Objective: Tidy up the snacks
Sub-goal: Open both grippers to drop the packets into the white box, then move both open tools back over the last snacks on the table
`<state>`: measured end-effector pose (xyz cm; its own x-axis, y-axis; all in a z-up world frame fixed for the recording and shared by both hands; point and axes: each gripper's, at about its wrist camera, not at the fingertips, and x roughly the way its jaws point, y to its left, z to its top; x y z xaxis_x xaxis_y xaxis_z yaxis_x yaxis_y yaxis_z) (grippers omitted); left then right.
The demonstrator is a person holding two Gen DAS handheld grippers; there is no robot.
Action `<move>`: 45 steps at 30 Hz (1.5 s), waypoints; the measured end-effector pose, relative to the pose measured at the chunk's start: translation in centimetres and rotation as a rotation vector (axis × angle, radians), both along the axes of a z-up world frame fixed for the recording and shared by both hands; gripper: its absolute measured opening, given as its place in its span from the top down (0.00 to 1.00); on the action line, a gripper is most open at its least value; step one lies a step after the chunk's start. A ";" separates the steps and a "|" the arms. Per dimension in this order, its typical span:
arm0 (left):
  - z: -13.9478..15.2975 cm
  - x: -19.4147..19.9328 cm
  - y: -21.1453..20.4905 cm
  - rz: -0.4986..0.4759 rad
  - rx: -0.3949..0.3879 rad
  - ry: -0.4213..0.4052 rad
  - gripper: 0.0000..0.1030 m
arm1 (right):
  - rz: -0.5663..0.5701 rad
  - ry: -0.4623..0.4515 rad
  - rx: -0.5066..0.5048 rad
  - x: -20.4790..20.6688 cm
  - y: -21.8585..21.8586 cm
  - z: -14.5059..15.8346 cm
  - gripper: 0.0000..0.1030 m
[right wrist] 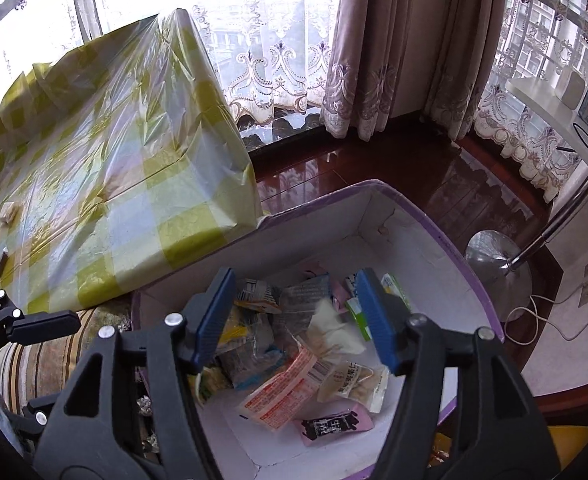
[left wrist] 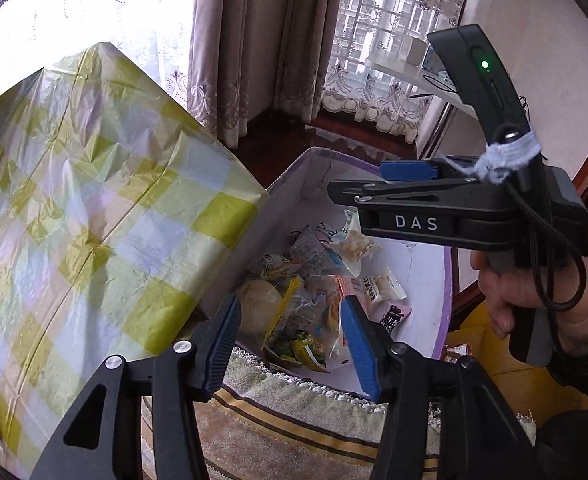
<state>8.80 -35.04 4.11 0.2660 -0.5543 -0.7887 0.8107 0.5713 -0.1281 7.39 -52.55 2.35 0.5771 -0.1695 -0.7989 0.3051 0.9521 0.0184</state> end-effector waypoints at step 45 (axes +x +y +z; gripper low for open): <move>-5.4 11.8 28.9 0.688 0.171 -0.015 0.70 | 0.453 -0.024 0.074 6.9 20.8 0.3 0.26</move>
